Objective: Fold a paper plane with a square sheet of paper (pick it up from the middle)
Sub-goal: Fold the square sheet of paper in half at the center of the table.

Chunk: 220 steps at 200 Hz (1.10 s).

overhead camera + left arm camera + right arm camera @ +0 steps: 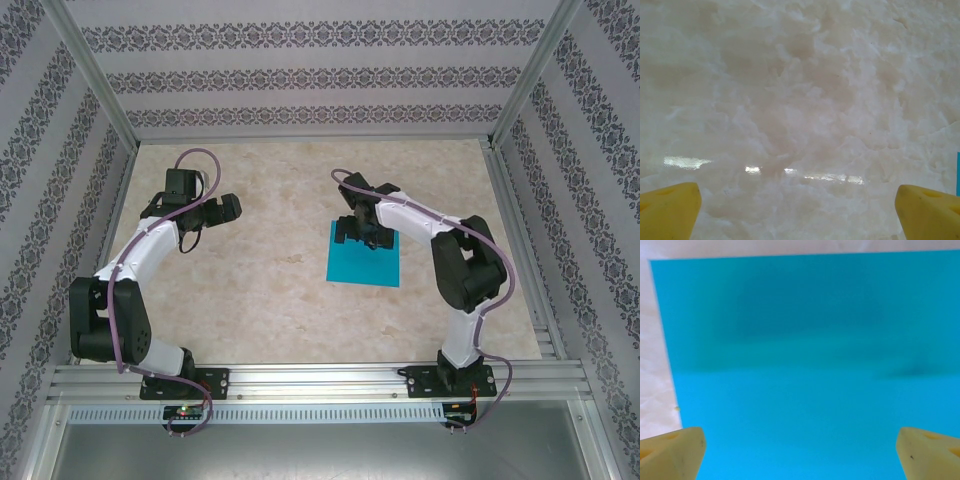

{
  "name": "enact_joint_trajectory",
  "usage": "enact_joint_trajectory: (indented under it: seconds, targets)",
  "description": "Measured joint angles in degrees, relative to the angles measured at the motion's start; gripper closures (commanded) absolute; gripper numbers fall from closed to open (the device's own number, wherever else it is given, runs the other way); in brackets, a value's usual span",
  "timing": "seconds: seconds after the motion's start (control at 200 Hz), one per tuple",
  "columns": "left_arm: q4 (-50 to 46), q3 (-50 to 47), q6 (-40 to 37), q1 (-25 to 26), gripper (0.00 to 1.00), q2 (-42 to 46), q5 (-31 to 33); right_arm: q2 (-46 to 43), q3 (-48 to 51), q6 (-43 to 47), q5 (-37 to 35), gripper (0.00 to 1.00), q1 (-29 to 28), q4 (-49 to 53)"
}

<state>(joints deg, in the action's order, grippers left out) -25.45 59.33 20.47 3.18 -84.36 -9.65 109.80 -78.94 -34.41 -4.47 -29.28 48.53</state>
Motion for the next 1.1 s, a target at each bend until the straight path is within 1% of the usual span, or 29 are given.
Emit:
enact_joint_trajectory:
  seconds: [0.265,0.634,0.979,1.099]
  targets:
    - [0.0,0.0,0.0,0.0,0.00,-0.5,-0.4,2.9,-0.2,1.5,1.6,0.02,1.3,1.0]
    - [-0.1,0.0,0.0,0.0,0.00,-1.1,-0.4,6.0,-1.0,1.8,2.6,0.04,1.3,1.0]
    - [-1.1,0.2,0.0,0.0,0.00,-1.5,-0.4,6.2,-0.8,2.0,2.6,0.12,1.3,0.4]
    - [-1.3,0.2,0.0,0.0,0.00,-1.5,-0.4,6.2,-0.7,2.3,2.7,0.13,1.7,0.3]
